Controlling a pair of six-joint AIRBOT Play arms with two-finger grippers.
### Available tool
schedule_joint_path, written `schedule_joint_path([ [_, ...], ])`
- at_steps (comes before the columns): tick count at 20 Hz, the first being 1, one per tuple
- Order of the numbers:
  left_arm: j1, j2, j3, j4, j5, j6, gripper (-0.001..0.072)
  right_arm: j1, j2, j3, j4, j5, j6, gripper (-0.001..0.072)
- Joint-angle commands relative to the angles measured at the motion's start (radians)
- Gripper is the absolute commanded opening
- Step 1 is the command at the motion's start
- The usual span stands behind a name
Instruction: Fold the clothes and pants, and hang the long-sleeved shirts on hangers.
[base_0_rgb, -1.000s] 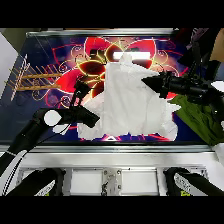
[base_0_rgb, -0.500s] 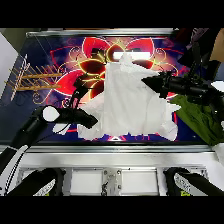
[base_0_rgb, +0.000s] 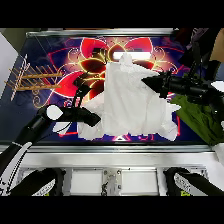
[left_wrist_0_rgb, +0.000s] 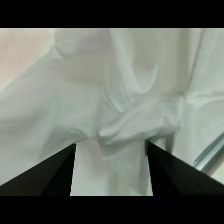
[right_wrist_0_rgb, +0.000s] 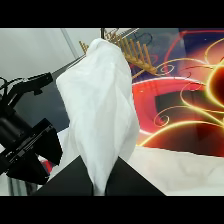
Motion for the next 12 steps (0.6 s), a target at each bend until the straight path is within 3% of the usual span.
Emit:
schedule_joint_path([
  [1,-0.001,-0.013,0.000,-0.021,0.068,0.003,0.0451,0.001,0.000,0.001,0.000,0.000,0.001,0.0005],
  [5,-0.001,-0.080,0.002,-0.058,0.086,0.003,0.0448,0.001,0.000,0.001,0.000,0.000,0.024,0.0005],
  [6,0.000,-0.084,0.002,-0.066,0.086,0.003,0.0334,0.001,0.000,0.001,0.000,0.000,0.023,0.0005],
  [8,0.000,-0.071,0.002,-0.079,0.089,0.007,0.0029,0.001,0.002,0.001,0.000,0.000,0.023,0.0005],
  [12,0.117,0.025,0.004,-0.075,0.089,-0.010,0.0009,0.001,0.048,0.001,0.000,0.000,0.024,0.0003],
])
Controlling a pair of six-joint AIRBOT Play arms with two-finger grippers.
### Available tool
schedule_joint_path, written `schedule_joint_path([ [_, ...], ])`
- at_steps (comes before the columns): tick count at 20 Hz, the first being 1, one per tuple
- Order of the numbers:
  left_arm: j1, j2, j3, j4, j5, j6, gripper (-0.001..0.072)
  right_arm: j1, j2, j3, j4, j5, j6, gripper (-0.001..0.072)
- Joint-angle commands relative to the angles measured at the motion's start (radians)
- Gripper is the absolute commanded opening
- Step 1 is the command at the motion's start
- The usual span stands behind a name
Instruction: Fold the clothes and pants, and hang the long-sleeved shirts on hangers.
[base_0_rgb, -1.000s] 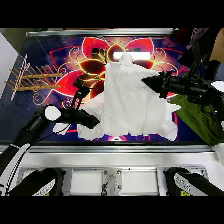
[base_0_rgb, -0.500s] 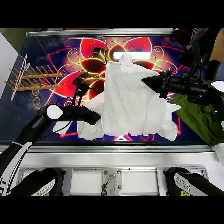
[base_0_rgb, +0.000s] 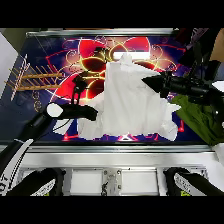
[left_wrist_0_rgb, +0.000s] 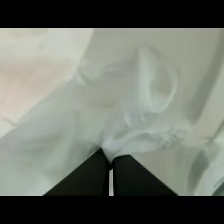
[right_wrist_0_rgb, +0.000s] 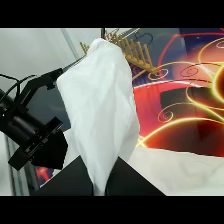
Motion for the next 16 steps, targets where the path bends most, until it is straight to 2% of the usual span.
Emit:
schedule_joint_path([
  [1,0.122,0.077,0.001,-0.003,-0.008,-0.030,0.0008,0.001,0.049,0.001,0.001,0.000,0.014,0.0004],
  [7,0.383,0.137,0.037,-0.005,-0.142,-0.074,0.0009,0.001,0.156,0.001,0.002,0.019,0.067,0.0003],
  [16,0.425,0.134,0.141,-0.008,-0.166,-0.084,0.0009,0.002,0.235,0.001,-0.003,0.111,0.071,0.0003],
])
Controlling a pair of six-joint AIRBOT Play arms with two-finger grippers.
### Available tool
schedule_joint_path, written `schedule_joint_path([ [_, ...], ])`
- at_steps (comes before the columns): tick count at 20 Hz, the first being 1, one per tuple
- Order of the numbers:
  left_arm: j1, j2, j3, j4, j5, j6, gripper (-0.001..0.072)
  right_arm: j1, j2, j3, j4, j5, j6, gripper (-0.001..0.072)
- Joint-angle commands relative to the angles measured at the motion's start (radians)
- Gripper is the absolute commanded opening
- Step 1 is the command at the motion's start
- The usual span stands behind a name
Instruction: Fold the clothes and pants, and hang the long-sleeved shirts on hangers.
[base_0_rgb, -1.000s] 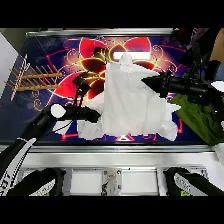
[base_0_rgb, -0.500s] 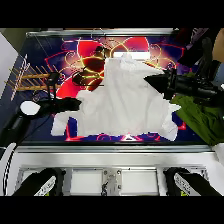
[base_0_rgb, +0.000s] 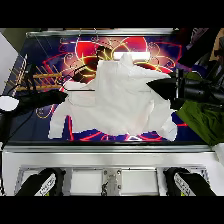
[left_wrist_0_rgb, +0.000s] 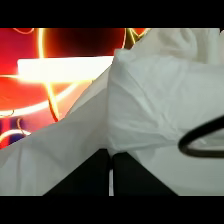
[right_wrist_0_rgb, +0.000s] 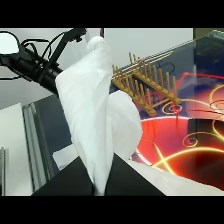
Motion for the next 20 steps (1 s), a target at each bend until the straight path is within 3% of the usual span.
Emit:
schedule_joint_path([
  [1,0.014,-0.001,0.037,-0.001,-0.012,-0.001,0.0009,0.001,0.013,0.001,-0.008,0.033,0.009,0.0003],
  [11,0.025,0.000,0.043,0.000,-0.056,-0.009,0.0009,0.000,0.021,0.001,-0.215,-0.050,0.028,0.0002],
  [15,0.014,0.002,0.043,-0.005,-0.084,-0.009,0.0009,0.000,0.020,0.001,-0.229,-0.131,0.027,0.0002],
  [20,-0.043,0.001,0.058,-0.001,-0.089,-0.009,0.0009,0.000,0.019,-0.008,-0.244,-0.116,0.026,0.0003],
])
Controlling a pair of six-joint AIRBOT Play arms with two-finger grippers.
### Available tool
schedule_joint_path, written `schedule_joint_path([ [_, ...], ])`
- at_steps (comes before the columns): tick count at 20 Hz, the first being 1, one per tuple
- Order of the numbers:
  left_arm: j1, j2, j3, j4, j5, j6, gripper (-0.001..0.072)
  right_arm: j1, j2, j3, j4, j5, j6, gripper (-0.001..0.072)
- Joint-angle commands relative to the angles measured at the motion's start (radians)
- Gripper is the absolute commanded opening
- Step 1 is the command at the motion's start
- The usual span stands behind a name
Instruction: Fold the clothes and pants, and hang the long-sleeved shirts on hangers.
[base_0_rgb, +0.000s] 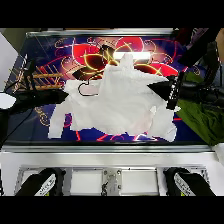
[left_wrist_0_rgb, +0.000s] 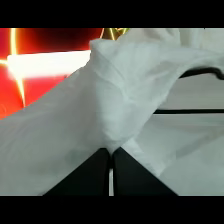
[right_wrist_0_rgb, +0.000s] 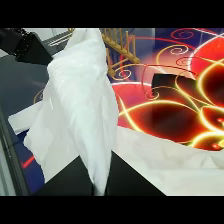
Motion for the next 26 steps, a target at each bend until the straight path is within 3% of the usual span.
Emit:
schedule_joint_path([
  [1,-0.027,0.000,0.035,0.000,-0.013,0.001,0.0009,0.000,0.001,-0.017,-0.018,-0.015,0.000,0.0003],
  [6,-0.025,0.000,0.165,0.011,-0.090,0.001,0.0009,0.000,0.002,-0.063,0.100,-0.065,-0.039,0.0003],
  [10,-0.025,-0.015,0.115,0.035,-0.058,0.001,0.0022,0.001,0.002,-0.064,0.137,-0.075,-0.042,0.0002],
  [12,-0.025,-0.036,0.116,0.029,-0.053,-0.027,0.0539,0.002,0.002,-0.064,0.137,-0.075,-0.042,0.0003],
  [13,-0.025,-0.037,0.116,0.027,-0.047,-0.061,0.0563,0.002,0.002,-0.064,0.137,-0.069,-0.042,0.0003],
  [20,-0.170,-0.036,0.116,0.077,0.017,-0.099,0.0562,0.021,0.000,-0.064,0.136,-0.070,-0.039,0.0003],
  [24,-0.285,-0.046,0.116,0.349,0.113,-0.307,0.0563,0.036,0.000,-0.064,0.136,-0.070,-0.039,0.0003],
  [26,-0.302,-0.083,0.116,0.383,0.109,-0.336,0.0563,0.037,0.000,-0.064,0.136,-0.069,-0.039,0.0003],
])
